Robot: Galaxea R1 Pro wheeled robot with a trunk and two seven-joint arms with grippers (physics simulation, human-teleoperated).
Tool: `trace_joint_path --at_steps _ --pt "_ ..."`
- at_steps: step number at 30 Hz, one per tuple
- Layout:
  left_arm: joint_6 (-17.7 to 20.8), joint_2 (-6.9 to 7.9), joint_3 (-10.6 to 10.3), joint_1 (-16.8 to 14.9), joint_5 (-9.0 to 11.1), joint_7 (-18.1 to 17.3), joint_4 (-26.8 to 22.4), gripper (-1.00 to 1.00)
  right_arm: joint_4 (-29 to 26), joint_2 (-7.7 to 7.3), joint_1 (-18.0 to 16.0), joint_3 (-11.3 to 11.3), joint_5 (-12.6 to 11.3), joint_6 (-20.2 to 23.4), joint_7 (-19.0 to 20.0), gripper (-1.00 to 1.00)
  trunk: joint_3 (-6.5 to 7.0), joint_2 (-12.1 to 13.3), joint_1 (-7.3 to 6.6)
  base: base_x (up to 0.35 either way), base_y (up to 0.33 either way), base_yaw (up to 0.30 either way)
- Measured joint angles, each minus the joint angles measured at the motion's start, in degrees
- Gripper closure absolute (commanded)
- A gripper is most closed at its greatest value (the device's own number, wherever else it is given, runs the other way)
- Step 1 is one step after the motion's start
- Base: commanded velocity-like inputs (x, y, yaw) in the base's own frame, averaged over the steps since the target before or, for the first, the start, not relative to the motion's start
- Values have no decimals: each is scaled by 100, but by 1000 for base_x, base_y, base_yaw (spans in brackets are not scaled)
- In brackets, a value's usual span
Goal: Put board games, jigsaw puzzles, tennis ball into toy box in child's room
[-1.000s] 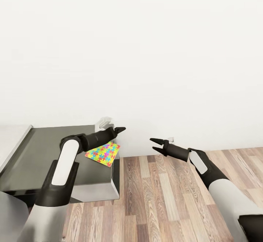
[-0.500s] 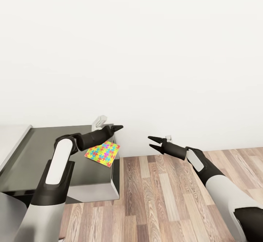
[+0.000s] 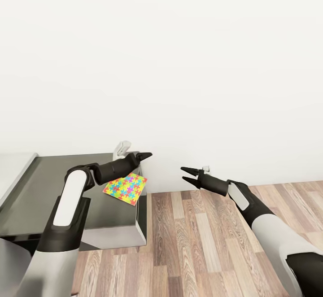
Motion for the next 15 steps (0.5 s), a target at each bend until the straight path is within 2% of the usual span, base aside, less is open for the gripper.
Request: trace_joint_path --at_steps 15 --pt "-9 -48 -32 -1 121 10 0 -100 8 0 -35 -2 9 -36 18 -100 -270 -603 330 0 0 0"
